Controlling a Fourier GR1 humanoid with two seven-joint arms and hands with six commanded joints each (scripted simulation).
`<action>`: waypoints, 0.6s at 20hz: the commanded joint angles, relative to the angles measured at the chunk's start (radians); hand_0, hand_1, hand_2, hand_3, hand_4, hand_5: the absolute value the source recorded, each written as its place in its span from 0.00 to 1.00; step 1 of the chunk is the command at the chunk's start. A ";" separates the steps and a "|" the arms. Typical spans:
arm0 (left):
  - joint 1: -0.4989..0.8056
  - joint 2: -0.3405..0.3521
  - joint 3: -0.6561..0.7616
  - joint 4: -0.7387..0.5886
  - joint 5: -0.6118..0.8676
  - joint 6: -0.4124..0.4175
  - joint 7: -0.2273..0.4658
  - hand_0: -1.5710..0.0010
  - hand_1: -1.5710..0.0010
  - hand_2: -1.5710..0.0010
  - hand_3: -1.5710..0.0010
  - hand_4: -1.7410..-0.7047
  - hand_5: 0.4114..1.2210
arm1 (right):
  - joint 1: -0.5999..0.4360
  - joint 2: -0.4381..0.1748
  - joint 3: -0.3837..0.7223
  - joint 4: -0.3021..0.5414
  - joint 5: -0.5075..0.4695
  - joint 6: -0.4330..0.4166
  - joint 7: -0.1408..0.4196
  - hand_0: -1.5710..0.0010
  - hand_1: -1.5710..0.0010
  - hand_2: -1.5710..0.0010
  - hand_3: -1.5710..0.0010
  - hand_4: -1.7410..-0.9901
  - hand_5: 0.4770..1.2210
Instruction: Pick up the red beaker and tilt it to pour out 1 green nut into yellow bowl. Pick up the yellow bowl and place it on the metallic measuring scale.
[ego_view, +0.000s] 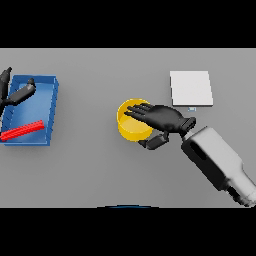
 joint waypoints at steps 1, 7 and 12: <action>-0.008 0.000 0.002 0.008 -0.001 -0.004 -0.001 1.00 1.00 1.00 1.00 0.91 0.40 | -0.008 0.009 0.006 0.007 0.003 0.003 0.005 1.00 1.00 1.00 1.00 0.65 0.27; -0.015 0.012 0.015 0.024 0.011 -0.023 -0.010 1.00 1.00 1.00 1.00 0.91 0.40 | -0.060 0.032 0.050 0.092 0.033 0.041 0.018 1.00 1.00 1.00 1.00 0.59 0.26; -0.016 0.017 0.016 0.016 0.011 -0.025 -0.009 1.00 1.00 1.00 1.00 0.91 0.39 | -0.084 0.045 0.085 0.125 0.057 0.071 0.030 1.00 1.00 1.00 1.00 0.58 0.32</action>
